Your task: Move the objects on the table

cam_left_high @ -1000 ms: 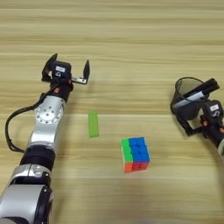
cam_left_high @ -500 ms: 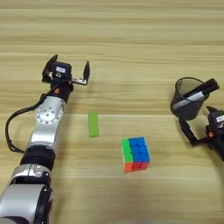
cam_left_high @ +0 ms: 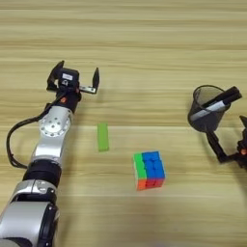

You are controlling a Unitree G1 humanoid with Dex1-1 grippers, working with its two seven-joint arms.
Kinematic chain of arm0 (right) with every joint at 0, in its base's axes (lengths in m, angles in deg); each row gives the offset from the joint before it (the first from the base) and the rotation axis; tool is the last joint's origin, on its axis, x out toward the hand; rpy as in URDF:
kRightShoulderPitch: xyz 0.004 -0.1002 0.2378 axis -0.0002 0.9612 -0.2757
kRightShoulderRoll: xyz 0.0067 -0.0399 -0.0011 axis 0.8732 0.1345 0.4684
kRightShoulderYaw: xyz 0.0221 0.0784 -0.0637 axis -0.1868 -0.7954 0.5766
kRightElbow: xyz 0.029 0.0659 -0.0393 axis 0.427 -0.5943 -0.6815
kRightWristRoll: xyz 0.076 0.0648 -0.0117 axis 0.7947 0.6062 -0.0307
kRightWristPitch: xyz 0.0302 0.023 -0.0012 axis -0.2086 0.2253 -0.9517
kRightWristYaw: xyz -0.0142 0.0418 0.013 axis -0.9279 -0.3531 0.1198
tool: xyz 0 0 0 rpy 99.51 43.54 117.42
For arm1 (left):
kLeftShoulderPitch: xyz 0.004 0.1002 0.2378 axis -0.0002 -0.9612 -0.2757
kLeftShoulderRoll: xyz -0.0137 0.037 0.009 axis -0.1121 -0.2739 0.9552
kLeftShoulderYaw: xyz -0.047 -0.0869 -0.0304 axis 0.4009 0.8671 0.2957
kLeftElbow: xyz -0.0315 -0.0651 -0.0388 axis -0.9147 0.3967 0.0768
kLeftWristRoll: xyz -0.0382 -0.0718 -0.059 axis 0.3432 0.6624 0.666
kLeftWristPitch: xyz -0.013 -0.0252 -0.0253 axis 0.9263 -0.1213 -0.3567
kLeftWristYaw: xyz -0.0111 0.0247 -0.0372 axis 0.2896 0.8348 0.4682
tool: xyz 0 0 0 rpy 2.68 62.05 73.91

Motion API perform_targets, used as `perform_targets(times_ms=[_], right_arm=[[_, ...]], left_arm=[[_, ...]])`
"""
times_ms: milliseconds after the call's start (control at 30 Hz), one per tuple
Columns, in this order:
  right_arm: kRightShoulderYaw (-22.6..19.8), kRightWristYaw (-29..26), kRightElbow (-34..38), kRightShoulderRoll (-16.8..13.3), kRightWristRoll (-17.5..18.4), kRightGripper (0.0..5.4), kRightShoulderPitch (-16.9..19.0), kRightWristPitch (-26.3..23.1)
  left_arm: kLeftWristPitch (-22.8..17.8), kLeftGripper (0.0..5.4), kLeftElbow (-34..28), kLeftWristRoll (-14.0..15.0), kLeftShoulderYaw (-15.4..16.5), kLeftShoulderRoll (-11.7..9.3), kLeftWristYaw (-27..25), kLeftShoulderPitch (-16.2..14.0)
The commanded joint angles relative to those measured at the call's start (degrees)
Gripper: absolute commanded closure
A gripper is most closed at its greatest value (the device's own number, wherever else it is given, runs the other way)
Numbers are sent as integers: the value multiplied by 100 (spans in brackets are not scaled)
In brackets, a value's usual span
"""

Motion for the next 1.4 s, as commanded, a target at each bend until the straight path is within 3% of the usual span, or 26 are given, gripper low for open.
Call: perform_targets(times_ms=[33, 267, 400, 567, 1000, 1400], right_arm=[[-136, 47, 350, 49, 146, 5, -164, 295], [-325, 189, 666, 4, 288, 5, -634, 495], [-422, 283, 522, -70, 262, 26, -1001, 408], [-460, 346, 179, -162, 168, 2, -1467, 430], [-751, 641, -1797, -272, -26, 2, -2640, 887], [-1114, 1207, -3248, -338, -178, 2, -3117, 1600]], left_arm=[[77, 0, 99, -57, -29, 15, 1, 129], [117, 0, 187, -51, -22, 11, 1, 160], [135, 0, 214, -53, -23, 14, 6, 165], [156, 0, 216, -55, -23, 15, 11, 160], [176, 0, 168, -40, -10, -19, -17, 108], [185, 0, 157, -19, 15, -59, -54, 80]])
